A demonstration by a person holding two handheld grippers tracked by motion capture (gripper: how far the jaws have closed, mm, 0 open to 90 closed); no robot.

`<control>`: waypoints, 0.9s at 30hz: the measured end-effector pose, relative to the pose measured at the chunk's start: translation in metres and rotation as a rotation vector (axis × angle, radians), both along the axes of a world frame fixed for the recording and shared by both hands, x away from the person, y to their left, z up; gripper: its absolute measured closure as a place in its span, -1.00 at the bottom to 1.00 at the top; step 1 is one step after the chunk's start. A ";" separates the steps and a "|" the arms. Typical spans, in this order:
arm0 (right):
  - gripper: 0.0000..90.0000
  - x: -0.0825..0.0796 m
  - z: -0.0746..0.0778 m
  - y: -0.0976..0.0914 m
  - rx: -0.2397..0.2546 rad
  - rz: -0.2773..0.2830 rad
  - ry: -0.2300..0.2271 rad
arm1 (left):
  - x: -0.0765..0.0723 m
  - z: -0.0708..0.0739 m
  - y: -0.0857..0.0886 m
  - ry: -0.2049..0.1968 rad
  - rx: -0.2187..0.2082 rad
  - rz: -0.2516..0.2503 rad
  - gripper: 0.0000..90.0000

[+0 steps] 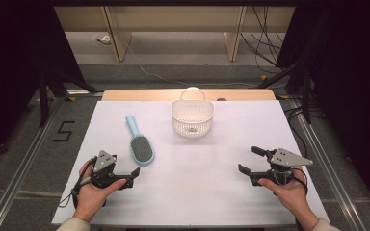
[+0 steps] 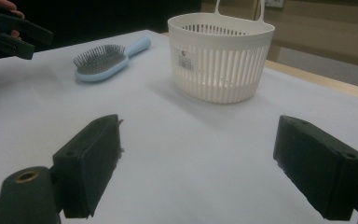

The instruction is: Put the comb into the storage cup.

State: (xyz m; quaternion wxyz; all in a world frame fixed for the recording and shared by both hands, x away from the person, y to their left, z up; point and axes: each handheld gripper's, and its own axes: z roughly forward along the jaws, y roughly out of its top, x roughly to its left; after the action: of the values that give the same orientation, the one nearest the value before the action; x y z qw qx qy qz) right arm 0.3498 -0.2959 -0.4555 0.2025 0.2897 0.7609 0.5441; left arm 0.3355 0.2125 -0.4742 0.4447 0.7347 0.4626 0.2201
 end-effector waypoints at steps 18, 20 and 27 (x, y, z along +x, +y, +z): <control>-0.64 0.001 0.002 0.002 -0.023 0.003 -0.013 | 0.035 0.030 0.015 -0.071 0.042 0.040 0.94; -0.64 0.001 0.001 0.003 -0.035 -0.002 -0.012 | 0.050 0.034 0.015 -0.039 0.063 0.040 0.99; -0.64 0.003 0.000 0.002 -0.041 -0.005 -0.008 | 0.100 0.036 0.008 0.017 0.101 0.012 1.00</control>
State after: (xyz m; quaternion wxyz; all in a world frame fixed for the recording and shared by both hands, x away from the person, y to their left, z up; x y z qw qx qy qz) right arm 0.3524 -0.2937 -0.4554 0.2130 0.2851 0.7704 0.5290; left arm 0.4353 0.2206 -0.4381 0.4019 0.7553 0.4590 0.2393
